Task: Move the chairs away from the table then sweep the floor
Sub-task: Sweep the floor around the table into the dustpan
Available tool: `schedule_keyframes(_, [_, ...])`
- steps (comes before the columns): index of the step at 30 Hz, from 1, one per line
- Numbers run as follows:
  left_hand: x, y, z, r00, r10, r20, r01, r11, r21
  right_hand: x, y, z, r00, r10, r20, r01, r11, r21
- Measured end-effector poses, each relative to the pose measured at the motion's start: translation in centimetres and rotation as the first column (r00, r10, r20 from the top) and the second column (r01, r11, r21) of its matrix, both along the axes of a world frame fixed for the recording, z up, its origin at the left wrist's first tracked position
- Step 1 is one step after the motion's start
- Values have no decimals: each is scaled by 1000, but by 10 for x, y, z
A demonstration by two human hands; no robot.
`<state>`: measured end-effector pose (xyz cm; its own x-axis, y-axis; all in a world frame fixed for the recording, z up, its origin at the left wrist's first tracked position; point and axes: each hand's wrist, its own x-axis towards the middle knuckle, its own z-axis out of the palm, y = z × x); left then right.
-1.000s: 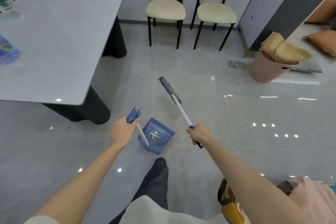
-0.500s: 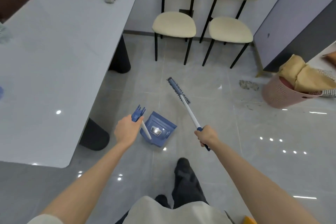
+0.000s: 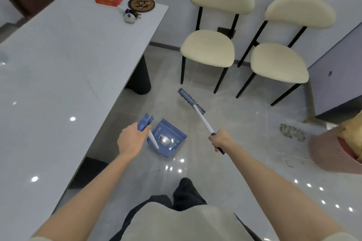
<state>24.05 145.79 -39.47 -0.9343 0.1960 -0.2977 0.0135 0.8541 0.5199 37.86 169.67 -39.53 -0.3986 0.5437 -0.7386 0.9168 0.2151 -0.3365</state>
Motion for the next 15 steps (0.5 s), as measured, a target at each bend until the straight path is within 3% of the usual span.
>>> schedule_keyframes(15, [-169,111,-25,999,-1,52,1,1000,-3,-205,134,-29,987,86,139,-96,993,67])
